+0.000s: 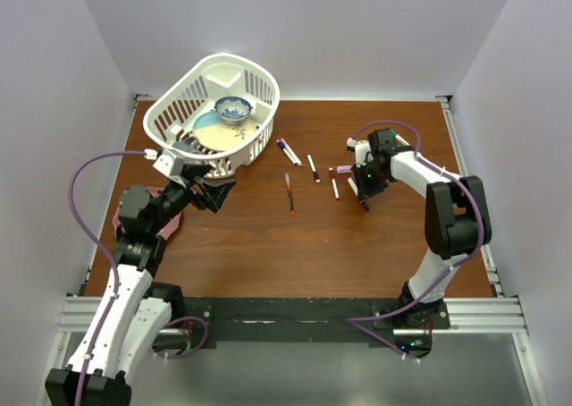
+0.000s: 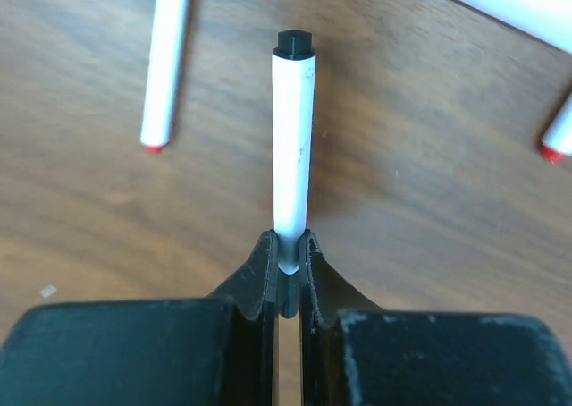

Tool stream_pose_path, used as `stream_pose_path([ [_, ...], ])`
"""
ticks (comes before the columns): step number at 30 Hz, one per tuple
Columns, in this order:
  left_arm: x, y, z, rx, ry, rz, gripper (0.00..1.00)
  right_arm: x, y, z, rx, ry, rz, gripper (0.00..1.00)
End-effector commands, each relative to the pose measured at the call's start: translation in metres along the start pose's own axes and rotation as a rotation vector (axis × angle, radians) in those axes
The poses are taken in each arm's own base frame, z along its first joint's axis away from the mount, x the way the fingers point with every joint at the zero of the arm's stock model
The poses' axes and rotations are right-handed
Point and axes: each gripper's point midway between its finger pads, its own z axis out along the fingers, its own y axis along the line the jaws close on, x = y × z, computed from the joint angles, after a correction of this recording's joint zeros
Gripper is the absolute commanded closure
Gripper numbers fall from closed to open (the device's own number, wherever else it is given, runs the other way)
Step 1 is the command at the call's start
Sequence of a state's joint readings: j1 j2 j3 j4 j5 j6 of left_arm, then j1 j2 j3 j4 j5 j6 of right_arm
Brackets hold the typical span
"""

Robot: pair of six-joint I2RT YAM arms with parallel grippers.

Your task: Open the pen caps

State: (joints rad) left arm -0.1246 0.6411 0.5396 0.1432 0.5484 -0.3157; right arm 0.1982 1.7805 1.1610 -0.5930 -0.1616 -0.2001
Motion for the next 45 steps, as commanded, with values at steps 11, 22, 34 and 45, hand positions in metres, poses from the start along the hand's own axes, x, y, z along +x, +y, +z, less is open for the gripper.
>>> stream_pose_path([
  [11, 0.026, -0.144, 0.063, 0.301, 0.019, -0.309, 0.08, -0.057, 0.067, -0.103, -0.646, -0.470, 0.291, 1.00],
  [22, 0.091, -0.177, 0.186, 0.119, 0.172, -0.334, 0.07, -0.064, 0.071, -0.125, -0.789, -0.551, 0.442, 1.00],
  [34, 0.134, -0.205, 0.220, 0.147, 0.288, -0.344, 0.26, -0.066, 0.070, -0.123, -0.795, -0.550, 0.458, 1.00],
  [45, 0.147, -0.195, 0.242, 0.060, 0.312, -0.298, 0.37, -0.067, 0.072, -0.127, -0.803, -0.557, 0.447, 1.00],
])
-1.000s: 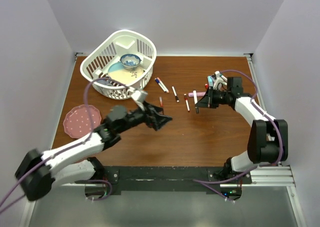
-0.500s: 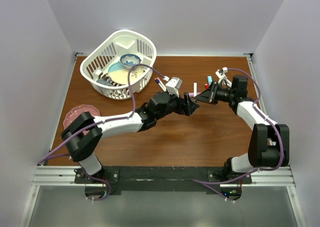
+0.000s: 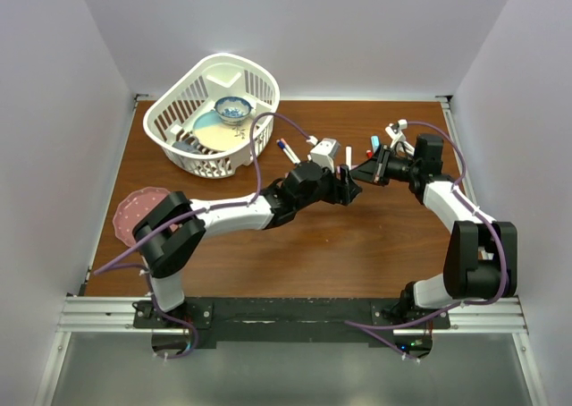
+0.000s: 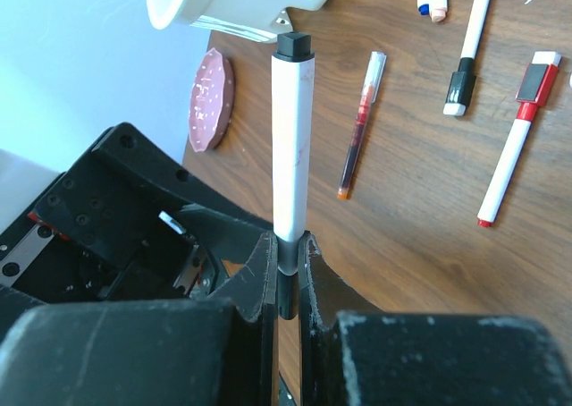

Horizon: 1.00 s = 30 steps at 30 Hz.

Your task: Open the pen caps

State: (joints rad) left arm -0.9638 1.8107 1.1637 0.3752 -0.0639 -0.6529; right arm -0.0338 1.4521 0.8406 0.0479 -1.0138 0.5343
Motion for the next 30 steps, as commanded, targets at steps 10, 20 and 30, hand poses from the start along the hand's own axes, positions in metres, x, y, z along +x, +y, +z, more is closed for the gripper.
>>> stream_pose_path([
  [10, -0.017, -0.002, 0.015, -0.031, -0.052, 0.035, 0.74, -0.001, 0.007, -0.001, -0.043, 0.000, -0.022, 1.00],
  [20, -0.001, -0.027, 0.005, 0.136, 0.018, 0.079, 1.00, -0.003, 0.011, -0.001, -0.055, -0.005, -0.050, 0.50],
  [30, 0.015, -0.028, -0.005, 0.176, 0.065, 0.060, 1.00, -0.018, 0.011, -0.014, -0.021, -0.067, -0.084, 1.00],
])
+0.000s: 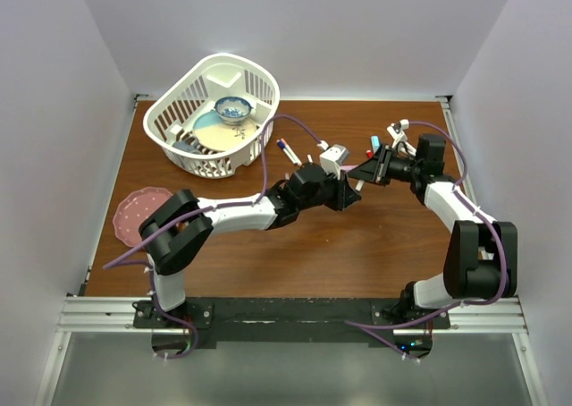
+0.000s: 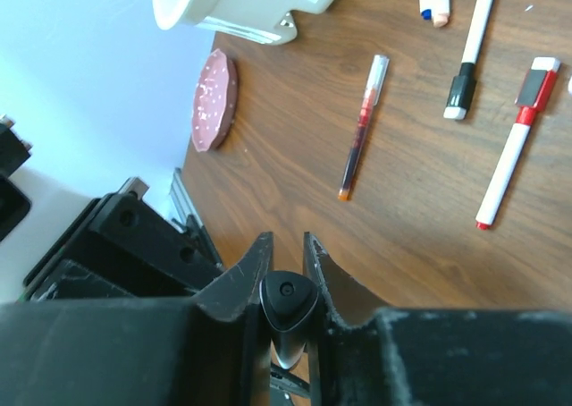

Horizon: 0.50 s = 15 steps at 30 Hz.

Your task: Open the pen caps

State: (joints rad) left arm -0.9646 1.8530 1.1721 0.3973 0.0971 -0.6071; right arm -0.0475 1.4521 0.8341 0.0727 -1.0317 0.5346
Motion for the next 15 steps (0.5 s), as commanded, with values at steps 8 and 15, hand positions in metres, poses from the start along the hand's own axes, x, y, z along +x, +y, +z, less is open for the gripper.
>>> stream_pose_path([
  [8, 0.066, -0.013, -0.020, 0.128, 0.276, -0.038, 1.00, -0.083, 0.004, -0.055, 0.238, -0.313, -0.166, 1.00],
  [15, 0.111, 0.011, -0.087, 0.072, 0.443, 0.053, 1.00, -0.122, -0.011, -0.065, 0.280, -0.371, -0.037, 1.00],
])
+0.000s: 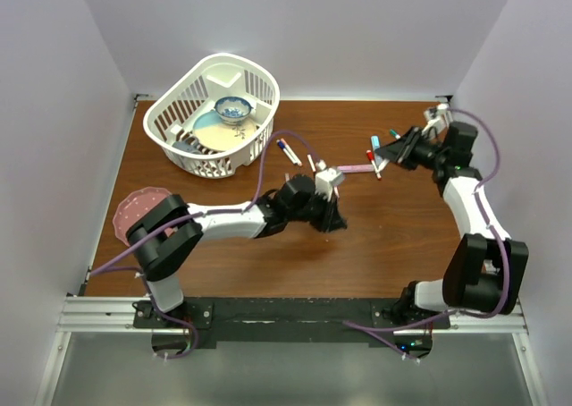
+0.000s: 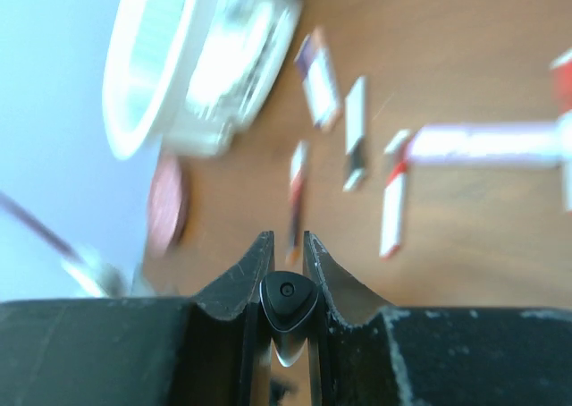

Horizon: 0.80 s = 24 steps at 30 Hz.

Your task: Open the pen caps

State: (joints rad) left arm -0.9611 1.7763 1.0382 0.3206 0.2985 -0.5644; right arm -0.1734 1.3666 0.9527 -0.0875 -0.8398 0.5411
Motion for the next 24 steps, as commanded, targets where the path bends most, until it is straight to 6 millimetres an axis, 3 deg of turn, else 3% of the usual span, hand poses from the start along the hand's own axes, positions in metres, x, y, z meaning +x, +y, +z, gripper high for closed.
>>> stream_pose_path([
  [1, 0.071, 0.012, -0.045, -0.034, 0.252, 0.032, 1.00, -0.060, -0.004, -0.003, 0.054, -0.155, -0.032, 1.00],
  [4, 0.073, 0.018, -0.062, -0.081, 0.248, 0.045, 1.00, -0.054, -0.013, 0.000, 0.077, -0.145, -0.023, 1.00],
  [6, 0.063, 0.020, -0.074, -0.111, 0.208, 0.050, 1.00, -0.045, -0.020, -0.001, 0.097, -0.116, -0.029, 1.00],
  [9, 0.045, 0.046, -0.100, -0.248, 0.131, 0.014, 1.00, -0.031, -0.034, -0.001, 0.142, -0.056, -0.148, 1.00],
  [10, 0.042, 0.066, -0.110, -0.345, 0.097, -0.007, 1.00, -0.017, -0.055, -0.005, 0.244, 0.000, -0.158, 1.00],
  [11, 0.032, 0.083, -0.127, -0.416, 0.052, -0.036, 1.00, -0.015, -0.064, -0.008, 0.287, 0.050, -0.303, 1.00],
  [12, 0.030, 0.097, -0.137, -0.478, 0.030, -0.057, 1.00, 0.003, -0.081, -0.013, 0.344, 0.134, -0.295, 1.00],
  [16, 0.040, 0.155, -0.178, -0.765, -0.012, -0.085, 1.00, 0.030, -0.128, -0.035, 0.501, 0.340, -0.432, 1.00],
  [17, 0.051, 0.165, -0.184, -0.824, 0.024, -0.090, 1.00, 0.036, -0.143, -0.045, 0.562, 0.384, -0.474, 1.00],
  [20, 0.059, 0.186, -0.196, -0.963, 0.030, -0.095, 1.00, 0.046, -0.159, -0.056, 0.621, 0.446, -0.517, 0.98],
  [24, 0.055, 0.199, -0.208, -1.058, -0.013, -0.081, 1.00, 0.051, -0.176, -0.064, 0.695, 0.502, -0.532, 0.93],
])
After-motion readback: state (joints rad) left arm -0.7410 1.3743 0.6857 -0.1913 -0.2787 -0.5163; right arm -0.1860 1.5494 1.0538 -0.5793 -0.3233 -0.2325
